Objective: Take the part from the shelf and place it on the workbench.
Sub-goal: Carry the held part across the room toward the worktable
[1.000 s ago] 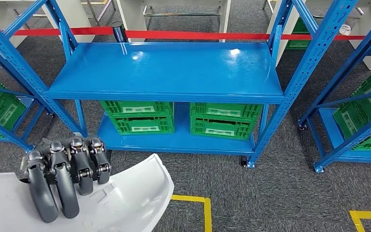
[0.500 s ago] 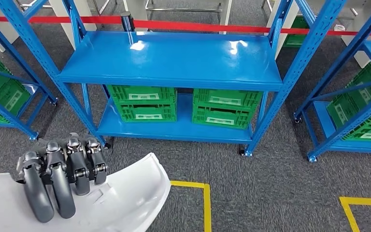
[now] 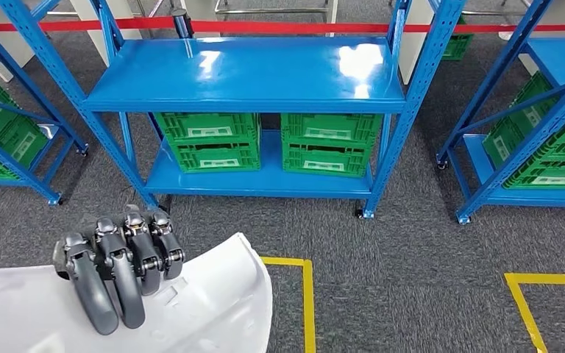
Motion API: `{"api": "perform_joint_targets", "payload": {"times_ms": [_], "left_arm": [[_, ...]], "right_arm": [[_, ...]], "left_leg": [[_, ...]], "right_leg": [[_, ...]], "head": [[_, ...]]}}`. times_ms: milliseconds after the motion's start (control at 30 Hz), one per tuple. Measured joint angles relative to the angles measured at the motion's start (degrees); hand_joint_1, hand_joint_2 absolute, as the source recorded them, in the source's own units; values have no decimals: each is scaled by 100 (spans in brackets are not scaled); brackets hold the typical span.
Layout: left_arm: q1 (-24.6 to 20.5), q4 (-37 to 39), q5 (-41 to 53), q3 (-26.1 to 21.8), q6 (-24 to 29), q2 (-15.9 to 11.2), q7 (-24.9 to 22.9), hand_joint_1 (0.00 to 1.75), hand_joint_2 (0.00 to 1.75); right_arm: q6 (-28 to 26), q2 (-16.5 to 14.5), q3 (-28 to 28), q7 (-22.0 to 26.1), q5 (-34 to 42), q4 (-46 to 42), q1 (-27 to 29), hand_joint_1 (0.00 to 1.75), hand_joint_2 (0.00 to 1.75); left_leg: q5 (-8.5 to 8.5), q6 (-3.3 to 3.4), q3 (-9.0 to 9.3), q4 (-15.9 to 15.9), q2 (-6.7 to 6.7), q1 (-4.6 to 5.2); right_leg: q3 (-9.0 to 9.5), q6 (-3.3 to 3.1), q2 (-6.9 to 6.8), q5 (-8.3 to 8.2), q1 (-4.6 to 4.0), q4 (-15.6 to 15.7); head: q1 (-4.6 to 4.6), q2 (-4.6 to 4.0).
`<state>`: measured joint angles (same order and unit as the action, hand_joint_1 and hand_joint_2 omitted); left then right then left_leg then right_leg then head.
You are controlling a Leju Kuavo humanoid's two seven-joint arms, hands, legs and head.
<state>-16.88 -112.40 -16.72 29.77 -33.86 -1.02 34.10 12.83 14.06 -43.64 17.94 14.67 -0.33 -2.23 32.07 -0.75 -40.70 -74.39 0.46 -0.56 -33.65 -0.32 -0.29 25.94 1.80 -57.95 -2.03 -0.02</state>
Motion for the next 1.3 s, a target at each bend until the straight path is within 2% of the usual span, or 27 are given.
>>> {"api": "perform_joint_targets", "payload": {"times_ms": [33, 100, 133, 200, 267, 300, 333, 367, 433, 467, 533, 600, 633, 700, 767, 800, 833, 933, 967, 1000, 1033, 1067, 1133, 1167, 1200, 1233, 1300], "left_arm": [[-4, 9, 0, 9, 0, -5, 0, 175, 175], [-35, 16, 0, 27, 0, -11, 2, 175, 175], [-61, 16, 1, 38, 1, -13, 3, 175, 175], [-108, 17, 3, 60, 17, -16, -3, 175, 175], [-153, 19, 11, 105, 87, -17, -51, 175, 175], [-193, 19, 15, 151, 145, -16, -82, 175, 175], [-236, 20, 18, 201, 207, -13, -105, 175, 175], [-270, 20, 21, 253, 263, -12, -115, 175, 175], [-303, 21, 38, 338, 333, -19, -106, 175, 175], [-303, 23, 47, 375, 352, -28, -94, 175, 175], [-305, 26, 55, 430, 375, -52, -64, 175, 175], [-309, 20, 55, 458, 382, -79, -39, 175, 175], [-315, 8, 54, 470, 382, -90, -33, 175, 175], [-326, -28, 54, 501, 375, -100, -32, 175, 175], [-332, -48, 54, 536, 370, -107, -39, 175, 175], [-333, -51, 52, 554, 369, -111, -48, 175, 175], [-332, -59, 51, 567, 369, -116, -61, 175, 175], [-330, -84, 51, 580, 369, -129, -93, 175, 175], [-327, -86, 54, 581, 367, -133, -96, 175, 175], [-325, -86, 57, 581, 363, -138, -97, 175, 175], [-322, -86, 63, 580, 358, -142, -98, 175, 175], [-321, -89, 77, 578, 352, -146, -95, 175, 175], [-323, -115, 115, 569, 335, -150, -90, 175, 175], [-324, -137, 137, 566, 327, -152, -86, 175, 175], [-325, -159, 154, 563, 318, -154, -84, 175, 175], [-325, -172, 168, 562, 311, -158, -83, 175, 175], [-326, -182, 179, 561, 303, -165, -82, 175, 175]], "right_arm": [[0, -4, -1, 0, 1, 0, 1, 0, 0], [0, -19, -2, 0, 1, -1, -4, 0, 0], [1, -28, -4, 1, 3, -1, -6, 0, 0], [24, -45, -7, 19, 14, -1, -9, 0, 0], [90, -49, -16, 93, 25, 1, -9, 0, 0], [123, -50, -26, 163, 27, 1, -5, 0, 0], [150, -47, -38, 247, 31, 2, -1, 0, 0], [167, -40, -49, 339, 41, 2, 0, 0, 0], [180, -25, -60, 490, 81, 2, -4, 0, 0], [186, -19, -61, 550, 106, 2, -8, 0, 0], [198, -8, -62, 640, 149, 2, -18, 0, 0], [216, 12, -62, 711, 177, 1, -42, 0, 0], [224, 35, -62, 736, 187, 2, -54, 0, 0], [231, 63, -64, 775, 194, 4, -67, 0, 0], [231, 74, -73, 780, 189, 7, -38, 0, 0], [228, 74, -79, 763, 189, 8, -24, 0, 0], [217, 74, -84, 744, 193, 9, -14, 0, 0], [154, 65, -91, 708, 231, 11, -34, 0, 0], [139, 58, -91, 700, 246, 11, -42, 0, 0], [133, 52, -92, 693, 256, 11, -46, 0, 0], [132, 48, -93, 687, 264, 11, -49, 0, 0], [133, 44, -93, 684, 275, 10, -54, 0, 0], [135, 24, -96, 684, 313, -3, -79, 0, 0], [132, 17, -97, 683, 337, -16, -94, 0, 0], [126, 17, -100, 680, 356, -32, -108, 0, 0], [117, 16, -104, 676, 367, -53, -117, 0, 0], [101, 28, -119, 670, 376, -84, -123, 0, 0]], "left_leg": [[-133, 28, 194, 134, -5, 2], [-283, 140, 824, 894, -22, 29], [-250, 190, 1122, 1314, -28, 51], [-141, 264, 1395, 1761, -33, 109], [-257, 318, 1359, 1857, -27, 134], [-349, 353, 1326, 1921, -20, 130], [-453, 388, 1278, 1983, -13, 121], [-557, 412, 1215, 2025, -8, 109], [-723, 436, 1022, 2029, 1, 124], [-806, 431, 909, 2018, 14, 126], [-951, 402, 680, 1972, 59, 115], [-1045, 346, 451, 1854, 111, 103], [-1073, 313, 347, 1768, 139, 104], [-1140, 241, 209, 1643, 195, 112], [-1217, 181, 159, 1616, 229, 85], [-1158, 151, 136, 1576, 205, 64], [-991, 115, 97, 1458, 159, 46], [-142, 19, -90, 548, 30, 18], [-3, 10, -116, 232, 19, 14], [3, 15, -79, 53, 14, 13], [-93, 35, 42, 52, 11, 15], [-231, 77, 270, 259, 7, 22], [-303, 214, 902, 1072, -5, 63], [-259, 265, 1155, 1445, -11, 88], [-202, 303, 1296, 1691, -16, 118], [-196, 319, 1330, 1802, -18, 141], [-346, 358, 1290, 1911, -7, 154]], "right_leg": [[-81, 7, 1, -65, -11, -1], [-194, 29, 9, -182, -29, 0], [-226, 51, 10, -234, -32, 4], [-248, 128, 7, -337, -9, 31], [-258, 197, 1, -432, 17, 75], [-286, 200, 2, -380, 16, 43], [-337, 177, 5, -237, 7, -67], [-421, 135, 8, 15, 3, -312], [-599, 99, 15, 518, -2, -1021], [-645, 137, 16, 616, 5, -1352], [-519, 301, 10, 435, 35, -1546], [-17, 430, -73, 243, 69, -990], [273, 427, -109, 301, 63, -573], [582, 332, -151, 496, 24, -31], [521, 205, -128, 495, 5, 27], [476, 151, -128, 447, 9, 25], [426, 101, -131, 394, 21, 27], [242, 23, -129, 204, 20, 24], [165, 21, -120, 135, 11, 20], [82, 26, -112, 68, 0, 17], [4, 32, -104, 5, -12, 15], [-66, 39, -97, -54, -27, 16], [-163, 63, -86, -166, -45, 20], [-196, 95, -83, -226, -39, 33], [-216, 132, -83, -284, -23, 51], [-231, 181, -85, -344, -16, 78], [-265, 236, -81, -393, -2, 103]], "head": [[-1, 0], [1, 0], [4, 0], [-5, 0], [-22, 0], [-25, 0], [-16, 0], [-5, 0], [5, 0], [9, 0], [11, 0], [14, 0], [13, 0], [13, 0], [14, 0], [12, 0], [8, 0], [-9, 0], [-10, 0], [-10, 0], [-10, 0], [-10, 0], [-7, 0], [-5, 0], [-5, 0], [-12, 0], [-19, 0]]}}
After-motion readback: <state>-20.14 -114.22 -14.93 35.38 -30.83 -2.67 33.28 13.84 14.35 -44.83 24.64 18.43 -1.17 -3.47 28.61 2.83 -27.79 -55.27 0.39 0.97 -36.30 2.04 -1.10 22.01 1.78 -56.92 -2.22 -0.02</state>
